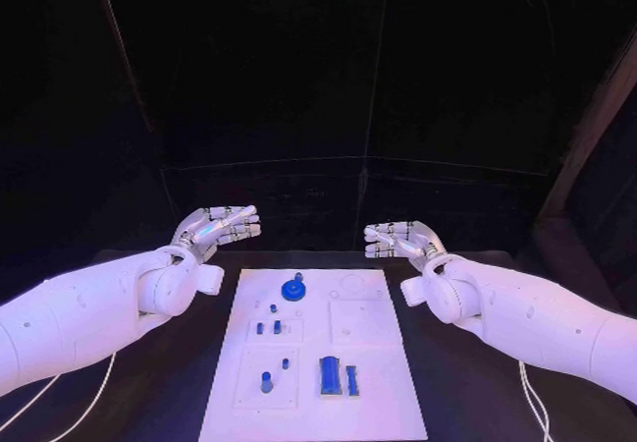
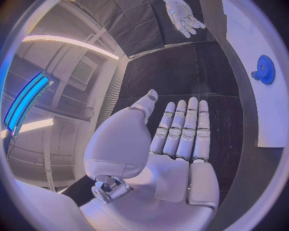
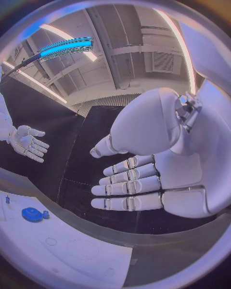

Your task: Assemble the parts on the task board

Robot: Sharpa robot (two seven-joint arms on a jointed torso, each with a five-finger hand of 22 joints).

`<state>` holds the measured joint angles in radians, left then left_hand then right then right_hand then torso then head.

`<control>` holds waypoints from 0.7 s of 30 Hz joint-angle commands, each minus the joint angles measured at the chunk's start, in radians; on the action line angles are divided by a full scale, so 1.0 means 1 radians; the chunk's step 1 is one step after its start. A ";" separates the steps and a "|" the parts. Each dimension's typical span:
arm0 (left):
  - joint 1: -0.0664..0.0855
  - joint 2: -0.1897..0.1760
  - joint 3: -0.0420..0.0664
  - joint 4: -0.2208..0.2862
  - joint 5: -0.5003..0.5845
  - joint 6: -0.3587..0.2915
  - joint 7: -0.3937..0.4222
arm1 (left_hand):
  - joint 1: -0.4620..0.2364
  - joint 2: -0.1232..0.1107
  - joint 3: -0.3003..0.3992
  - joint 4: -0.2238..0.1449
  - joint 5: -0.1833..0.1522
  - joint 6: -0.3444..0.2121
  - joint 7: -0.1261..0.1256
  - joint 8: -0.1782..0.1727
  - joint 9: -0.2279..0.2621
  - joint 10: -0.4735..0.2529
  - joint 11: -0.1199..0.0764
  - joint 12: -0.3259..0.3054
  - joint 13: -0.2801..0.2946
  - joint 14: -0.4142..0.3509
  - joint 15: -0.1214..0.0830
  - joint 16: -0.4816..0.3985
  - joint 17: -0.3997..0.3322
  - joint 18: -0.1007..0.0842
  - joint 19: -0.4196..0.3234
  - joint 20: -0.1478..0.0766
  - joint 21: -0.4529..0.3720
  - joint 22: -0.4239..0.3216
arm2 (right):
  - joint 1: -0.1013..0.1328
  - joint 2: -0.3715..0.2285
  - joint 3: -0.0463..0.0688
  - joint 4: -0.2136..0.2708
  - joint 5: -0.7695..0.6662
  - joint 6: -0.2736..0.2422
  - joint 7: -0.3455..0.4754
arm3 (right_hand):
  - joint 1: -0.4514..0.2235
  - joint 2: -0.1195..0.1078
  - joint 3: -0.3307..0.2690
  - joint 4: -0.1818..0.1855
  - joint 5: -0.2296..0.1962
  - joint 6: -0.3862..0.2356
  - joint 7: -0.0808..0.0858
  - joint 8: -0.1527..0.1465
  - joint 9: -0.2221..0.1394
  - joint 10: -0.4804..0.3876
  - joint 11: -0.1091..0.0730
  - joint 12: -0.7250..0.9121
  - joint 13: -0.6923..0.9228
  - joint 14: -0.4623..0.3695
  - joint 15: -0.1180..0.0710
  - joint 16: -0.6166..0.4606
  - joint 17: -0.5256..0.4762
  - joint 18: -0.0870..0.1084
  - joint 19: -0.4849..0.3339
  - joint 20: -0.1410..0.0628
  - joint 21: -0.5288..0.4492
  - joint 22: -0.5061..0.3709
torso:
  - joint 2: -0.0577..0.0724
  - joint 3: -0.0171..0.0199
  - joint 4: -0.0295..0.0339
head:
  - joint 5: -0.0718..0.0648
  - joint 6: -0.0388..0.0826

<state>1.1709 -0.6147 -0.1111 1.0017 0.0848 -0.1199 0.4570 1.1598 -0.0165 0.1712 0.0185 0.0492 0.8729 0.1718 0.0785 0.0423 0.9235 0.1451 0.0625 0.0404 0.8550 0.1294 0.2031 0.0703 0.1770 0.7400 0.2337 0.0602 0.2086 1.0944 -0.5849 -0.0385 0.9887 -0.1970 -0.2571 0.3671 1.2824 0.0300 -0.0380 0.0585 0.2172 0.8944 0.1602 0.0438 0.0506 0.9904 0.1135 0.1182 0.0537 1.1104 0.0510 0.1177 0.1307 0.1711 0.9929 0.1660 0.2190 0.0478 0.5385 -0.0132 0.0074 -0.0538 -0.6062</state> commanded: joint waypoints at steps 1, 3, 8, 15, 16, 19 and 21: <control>-0.002 -0.005 0.004 0.019 -0.005 -0.023 0.003 | -0.368 0.017 -0.055 -0.018 -0.049 -0.277 -0.055 -0.079 -0.042 -0.293 -0.046 -0.062 -0.040 -0.271 -0.041 -0.064 -0.070 -0.056 -0.234 -0.074 -0.060 -0.066 | 0.000 -0.009 0.002 0.021 0.004 -0.024 0.006 | -0.409 -0.030 0.038 -0.059 -0.069 -0.285 -0.051 -0.044 -0.051 -0.315 -0.036 -0.038 -0.054 -0.354 -0.051 -0.037 -0.042 -0.051 -0.316 -0.053 -0.070 -0.048 | 0.001 0.0025 -0.0024 | 0.011 0.001; -0.006 -0.011 0.008 0.040 -0.008 -0.047 0.005 | -0.429 0.017 -0.063 -0.018 -0.049 -0.323 -0.063 -0.079 -0.042 -0.341 -0.054 -0.062 -0.040 -0.316 -0.048 -0.075 -0.070 -0.069 -0.273 -0.086 -0.060 -0.077 | -0.002 -0.017 0.004 0.045 0.012 -0.045 0.012 | -0.475 -0.030 0.038 -0.059 -0.081 -0.331 -0.059 -0.044 -0.051 -0.367 -0.042 -0.044 -0.054 -0.411 -0.051 -0.044 -0.048 -0.058 -0.368 -0.061 -0.081 -0.048 | 0.002 0.0056 -0.0038 | 0.023 0.002; -0.027 -0.039 0.027 0.135 -0.022 -0.155 0.016 | -0.571 0.017 -0.084 -0.018 -0.049 -0.430 -0.084 -0.079 -0.042 -0.455 -0.071 -0.062 -0.040 -0.421 -0.129 -0.100 -0.070 -0.080 -0.364 -0.115 -0.060 -0.103 | -0.011 -0.053 0.011 0.153 0.050 -0.139 0.041 | -0.630 -0.030 0.038 -0.059 -0.107 -0.439 -0.079 -0.044 -0.051 -0.486 -0.113 -0.118 -0.054 -0.546 -0.051 -0.118 -0.131 -0.079 -0.488 -0.081 -0.108 -0.048 | 0.005 0.0126 -0.0071 | 0.051 0.006; -0.070 -0.097 0.065 0.334 -0.051 -0.382 0.037 | -0.722 0.017 -0.171 -0.018 -0.049 -0.543 -0.172 -0.079 -0.042 -0.575 -0.145 -0.062 -0.040 -0.532 -0.129 -0.127 -0.070 -0.101 -0.460 -0.145 -0.060 -0.130 | -0.028 -0.127 0.025 0.378 0.127 -0.335 0.100 | -0.794 -0.030 0.038 -0.059 -0.134 -0.554 -0.160 -0.044 -0.051 -0.614 -0.113 -0.118 -0.054 -0.688 -0.051 -0.118 -0.131 -0.090 -0.615 -0.166 -0.136 -0.048 | 0.006 0.0132 -0.0074 | 0.054 0.006; -0.076 -0.105 0.071 0.362 -0.055 -0.414 0.040 | -0.740 0.017 -0.171 -0.018 -0.049 -0.557 -0.172 -0.079 -0.042 -0.589 -0.145 -0.062 -0.040 -0.546 -0.129 -0.129 -0.070 -0.102 -0.472 -0.149 -0.060 -0.133 | -0.031 -0.137 0.027 0.406 0.137 -0.360 0.107 | -0.813 -0.030 0.038 -0.059 -0.138 -0.567 -0.160 -0.044 -0.051 -0.628 -0.113 -0.118 -0.054 -0.704 -0.051 -0.118 -0.131 -0.092 -0.630 -0.166 -0.139 -0.048 | 0.006 0.0132 -0.0074 | 0.054 0.006; -0.092 -0.126 0.085 0.435 -0.065 -0.497 0.048 | -0.787 0.017 -0.171 -0.018 -0.049 -0.592 -0.172 -0.079 -0.042 -0.627 -0.145 -0.062 -0.040 -0.581 -0.129 -0.203 -0.070 -0.103 -0.502 -0.158 -0.060 -0.209 | -0.036 -0.160 0.032 0.477 0.161 -0.422 0.125 | -0.868 -0.030 0.038 -0.059 -0.147 -0.605 -0.160 -0.044 -0.051 -0.670 -0.113 -0.118 -0.054 -0.752 -0.051 -0.118 -0.131 -0.101 -0.672 -0.166 -0.148 -0.048 | 0.006 0.0132 -0.0074 | 0.054 0.006; -0.101 -0.138 0.093 0.475 -0.071 -0.544 0.053 | -0.817 0.017 -0.171 -0.018 -0.049 -0.614 -0.172 -0.079 -0.042 -0.650 -0.145 -0.062 -0.040 -0.602 -0.129 -0.203 -0.070 -0.177 -0.521 -0.234 -0.060 -0.209 | -0.039 -0.173 0.034 0.514 0.174 -0.454 0.135 | -0.899 -0.030 0.038 -0.059 -0.217 -0.627 -0.160 -0.044 -0.051 -0.695 -0.113 -0.118 -0.054 -0.779 -0.051 -0.118 -0.131 -0.101 -0.697 -0.166 -0.219 -0.048 | 0.006 0.0132 -0.0074 | 0.054 0.006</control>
<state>1.0697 -0.7503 -0.0191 1.4656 0.0473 -0.5146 0.4743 0.4641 -0.0002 0.0312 0.0012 0.0077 0.3494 0.0295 0.0080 0.0025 0.3693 0.0138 0.0073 0.0021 0.3422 0.0086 0.0550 0.0031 0.0781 0.2968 0.0891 0.0080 0.0594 1.0540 -0.7551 -0.0059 1.4917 -0.0802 -0.5886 0.4448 0.5190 0.0007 0.0001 0.0071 0.0746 0.3621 0.0215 0.0077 0.0022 0.4011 0.0057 0.0113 0.0022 0.4492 0.0013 0.0085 0.0091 0.1002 0.4014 0.0253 0.0751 0.0024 0.5441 -0.0003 0.0002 0.0000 -0.5999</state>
